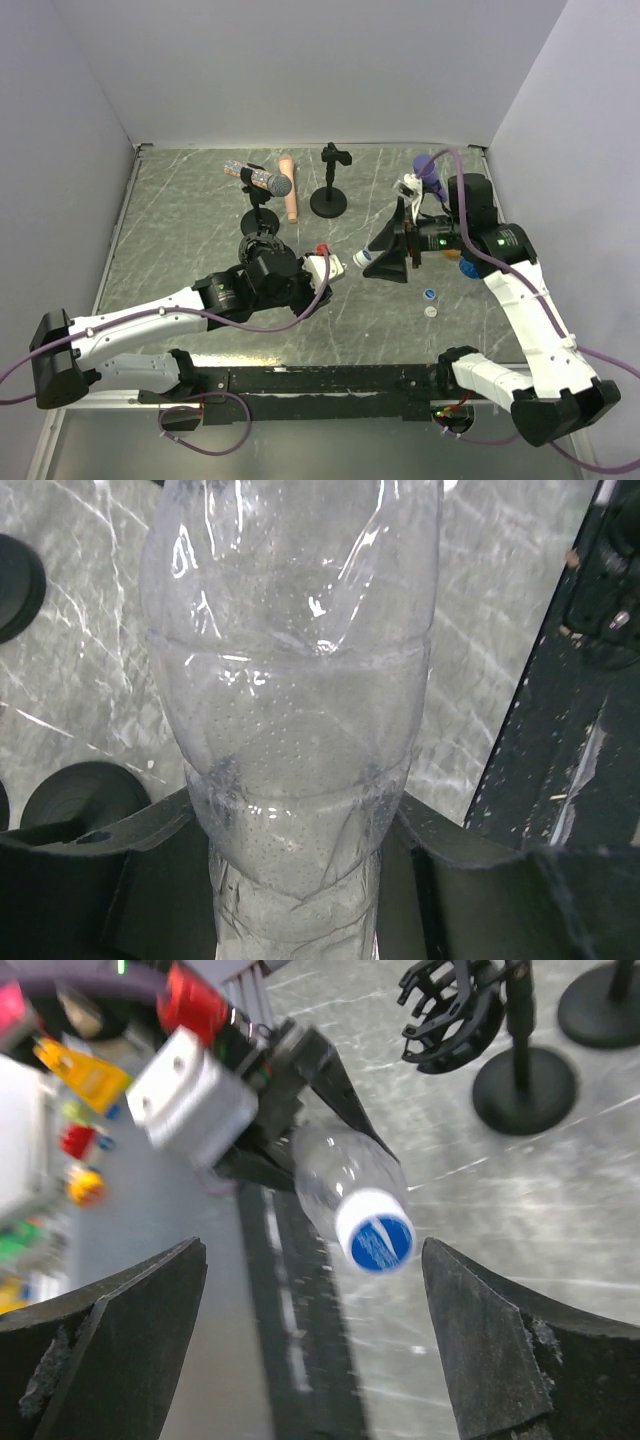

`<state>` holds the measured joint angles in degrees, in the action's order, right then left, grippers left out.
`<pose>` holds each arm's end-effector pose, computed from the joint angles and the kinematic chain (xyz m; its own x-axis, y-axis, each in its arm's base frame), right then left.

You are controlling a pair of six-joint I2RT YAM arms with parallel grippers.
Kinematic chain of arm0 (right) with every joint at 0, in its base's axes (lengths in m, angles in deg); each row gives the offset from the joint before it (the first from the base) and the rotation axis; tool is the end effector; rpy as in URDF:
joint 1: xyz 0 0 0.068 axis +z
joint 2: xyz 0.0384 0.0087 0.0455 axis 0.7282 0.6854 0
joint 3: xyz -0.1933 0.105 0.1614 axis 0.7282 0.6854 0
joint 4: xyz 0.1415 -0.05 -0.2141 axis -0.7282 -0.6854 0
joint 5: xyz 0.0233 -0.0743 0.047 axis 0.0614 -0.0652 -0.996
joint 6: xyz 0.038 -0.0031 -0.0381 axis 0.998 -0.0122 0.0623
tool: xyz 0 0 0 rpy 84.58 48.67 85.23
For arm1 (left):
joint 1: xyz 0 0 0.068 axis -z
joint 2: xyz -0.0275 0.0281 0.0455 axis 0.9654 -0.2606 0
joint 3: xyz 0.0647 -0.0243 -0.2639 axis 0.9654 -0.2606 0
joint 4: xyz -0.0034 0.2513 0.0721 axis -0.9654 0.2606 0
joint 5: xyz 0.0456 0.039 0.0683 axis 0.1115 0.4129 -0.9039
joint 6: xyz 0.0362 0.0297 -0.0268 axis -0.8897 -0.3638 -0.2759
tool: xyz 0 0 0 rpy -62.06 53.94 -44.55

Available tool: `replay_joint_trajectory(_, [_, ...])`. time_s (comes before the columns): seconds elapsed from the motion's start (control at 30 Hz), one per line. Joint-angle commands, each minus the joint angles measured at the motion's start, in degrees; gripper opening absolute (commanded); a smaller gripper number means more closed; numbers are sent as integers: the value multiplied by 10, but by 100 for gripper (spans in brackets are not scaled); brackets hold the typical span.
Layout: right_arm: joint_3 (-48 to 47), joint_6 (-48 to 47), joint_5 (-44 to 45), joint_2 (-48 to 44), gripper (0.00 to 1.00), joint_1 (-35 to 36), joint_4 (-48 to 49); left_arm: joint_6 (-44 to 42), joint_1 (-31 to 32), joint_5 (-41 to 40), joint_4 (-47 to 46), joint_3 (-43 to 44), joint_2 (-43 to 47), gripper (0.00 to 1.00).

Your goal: Unscrew the bottle caps

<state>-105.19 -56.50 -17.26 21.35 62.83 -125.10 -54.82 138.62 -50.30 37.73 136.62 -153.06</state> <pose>0.1681 0.0815 0.3965 -0.3904 -0.2071 -0.8971 -0.9149 0.1959 0.3529 0.1129 -0.2281 0.2996 -0.1793 0.4496 -0.8751 0.9009 0.4323 0.0375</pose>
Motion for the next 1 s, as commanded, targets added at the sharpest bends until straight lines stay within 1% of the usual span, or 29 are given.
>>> replay_joint_trajectory(0.0, [-3,170,35,14,91,11,70,-28,1,-10,-7,33,-11,26])
replay_joint_trajectory(0.13, [1,159,71,24,83,11,55,-28,1,-14,-11,39,-10,26])
replay_joint_trajectory(0.23, [16,163,72,29,82,11,53,-26,1,-10,-20,36,-4,26])
replay_joint_trajectory(0.3, [15,156,68,39,80,12,43,-25,1,-9,-22,36,-3,26])
replay_joint_trajectory(0.43, [2,136,50,46,63,17,23,-23,0,-12,-16,39,-8,26])
replay_joint_trajectory(0.5, [-1,131,49,45,58,20,20,-24,0,-13,-16,39,-12,26])
replay_joint_trajectory(0.6, [-4,121,45,48,43,22,9,-22,1,-14,-15,41,-13,26])
replay_joint_trajectory(0.7, [-12,94,31,52,22,24,-7,-24,0,-13,-13,41,-10,26])
replay_joint_trajectory(0.73, [-17,83,22,55,18,26,-17,-28,0,-8,-11,40,-8,26])
replay_joint_trajectory(0.8, [-34,34,-11,64,12,32,-47,-44,1,9,-6,37,-2,26])
replay_joint_trajectory(0.83, [-46,-6,-39,68,11,37,-70,-62,0,29,2,35,1,26])
replay_joint_trajectory(0.9, [-74,-92,-61,79,8,53,-133,-100,0,59,19,30,9,26])
replay_joint_trajectory(0.93, [-96,-178,-69,85,8,70,-178,-118,0,67,29,28,15,27])
replay_joint_trajectory(0.97, [-116,-223,-66,90,7,87,-220,-134,0,73,37,25,21,27])
